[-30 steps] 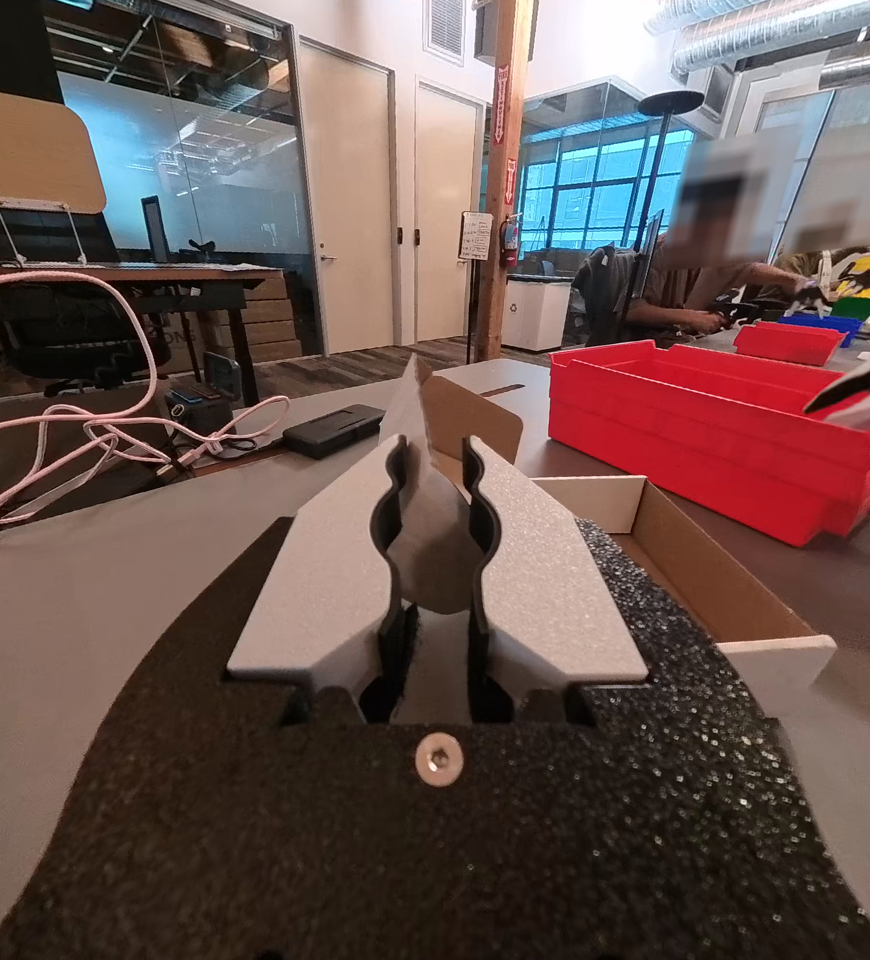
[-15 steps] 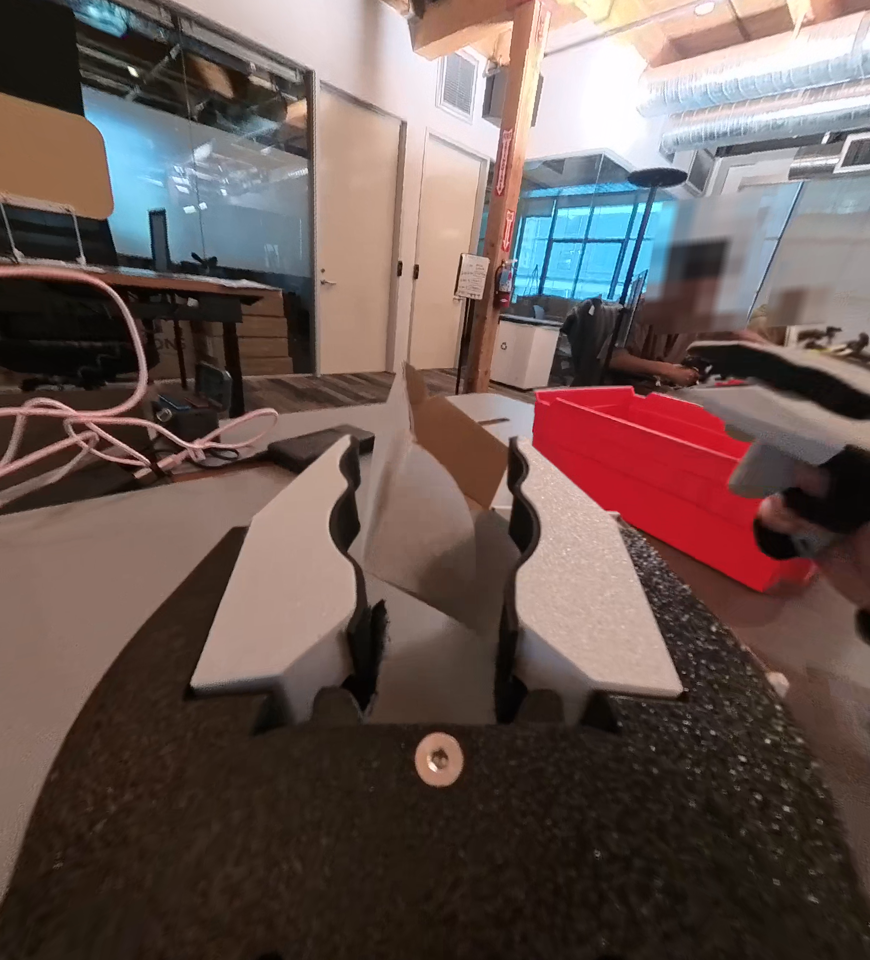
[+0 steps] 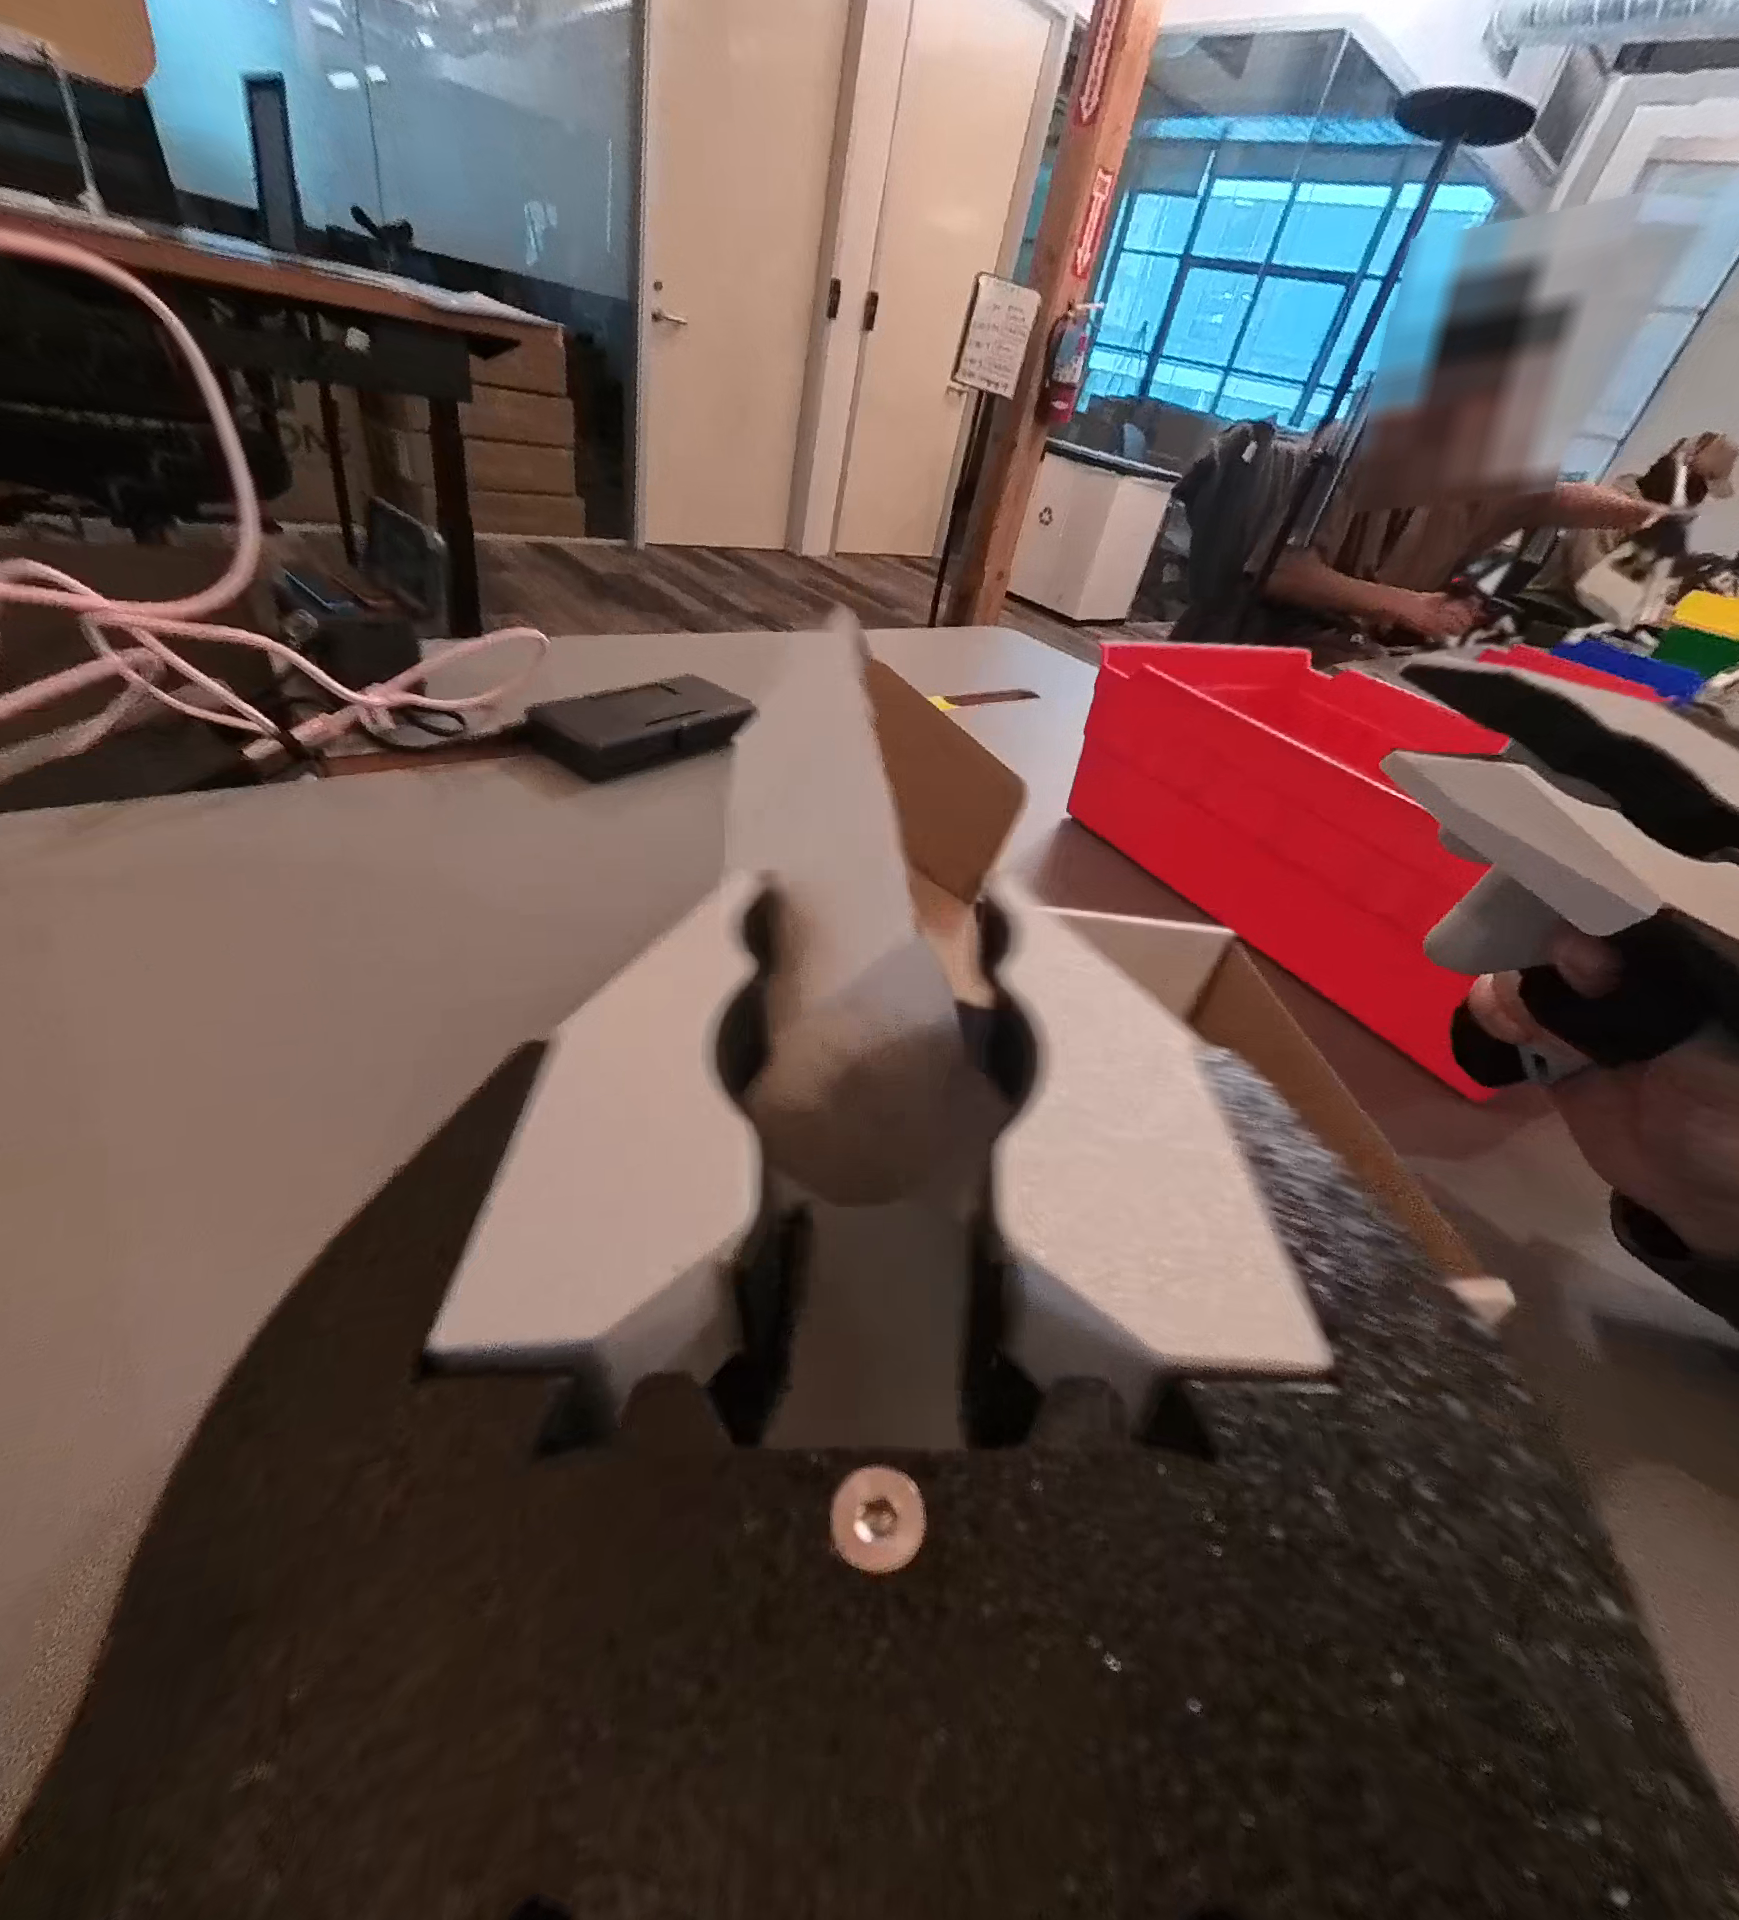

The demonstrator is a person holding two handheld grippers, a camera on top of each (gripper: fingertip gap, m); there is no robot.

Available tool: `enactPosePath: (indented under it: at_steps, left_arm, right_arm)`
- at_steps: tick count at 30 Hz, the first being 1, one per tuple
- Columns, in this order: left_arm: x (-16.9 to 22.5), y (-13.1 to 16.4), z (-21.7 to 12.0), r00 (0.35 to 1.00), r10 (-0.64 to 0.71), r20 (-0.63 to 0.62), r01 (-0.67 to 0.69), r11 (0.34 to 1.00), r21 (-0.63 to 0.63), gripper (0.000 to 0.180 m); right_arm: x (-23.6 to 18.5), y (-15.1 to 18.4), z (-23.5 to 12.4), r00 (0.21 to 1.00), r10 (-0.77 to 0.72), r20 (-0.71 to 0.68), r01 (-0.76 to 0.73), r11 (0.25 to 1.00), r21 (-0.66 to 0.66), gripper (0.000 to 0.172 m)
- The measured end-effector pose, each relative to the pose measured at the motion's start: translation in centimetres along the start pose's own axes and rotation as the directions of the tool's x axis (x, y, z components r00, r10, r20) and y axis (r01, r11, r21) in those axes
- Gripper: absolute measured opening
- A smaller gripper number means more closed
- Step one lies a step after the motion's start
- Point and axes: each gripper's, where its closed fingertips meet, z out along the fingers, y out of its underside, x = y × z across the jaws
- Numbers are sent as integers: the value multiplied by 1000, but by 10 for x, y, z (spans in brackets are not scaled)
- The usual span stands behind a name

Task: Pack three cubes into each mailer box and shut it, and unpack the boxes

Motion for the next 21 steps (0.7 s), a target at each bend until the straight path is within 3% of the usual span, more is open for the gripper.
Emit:
enactPosePath:
  at_steps: [1,2,5,9,11,13,15,19,21]
  left_arm:
    - [-2,-8,-5,1000,25,9,-25,999,36,14]
    - [-2,-17,-11,998,54,11,-54,996,75,7]
    - [-3,-38,-25,991,134,-1,-132,984,122,1]
    - [3,-45,-30,951,300,-77,-293,952,91,1]
    - [8,-45,-30,891,438,-119,-430,898,92,0]
    - [18,-42,-31,789,590,-169,-578,807,121,0]
    - [30,-42,-33,696,688,-204,-666,725,173,0]
    - [44,-45,-34,605,771,-199,-743,636,208,0]
    - [49,-44,-34,577,794,-189,-764,607,218,0]
  right_arm:
    - [0,1,0,1000,4,6,-4,1000,-3,35]
    - [0,2,0,1000,6,13,-6,1000,-8,35]
    - [-4,8,2,999,19,48,-18,999,-38,36]
    - [-11,14,4,995,43,94,-36,996,-76,36]
    - [-18,14,4,990,50,132,-39,996,-83,36]
    - [-25,19,5,981,76,181,-53,991,-127,38]
    - [-31,30,5,967,121,226,-71,973,-219,49]
    - [-50,51,-5,870,365,332,-187,867,-463,57]
    - [-59,73,-20,809,501,306,-209,733,-648,57]
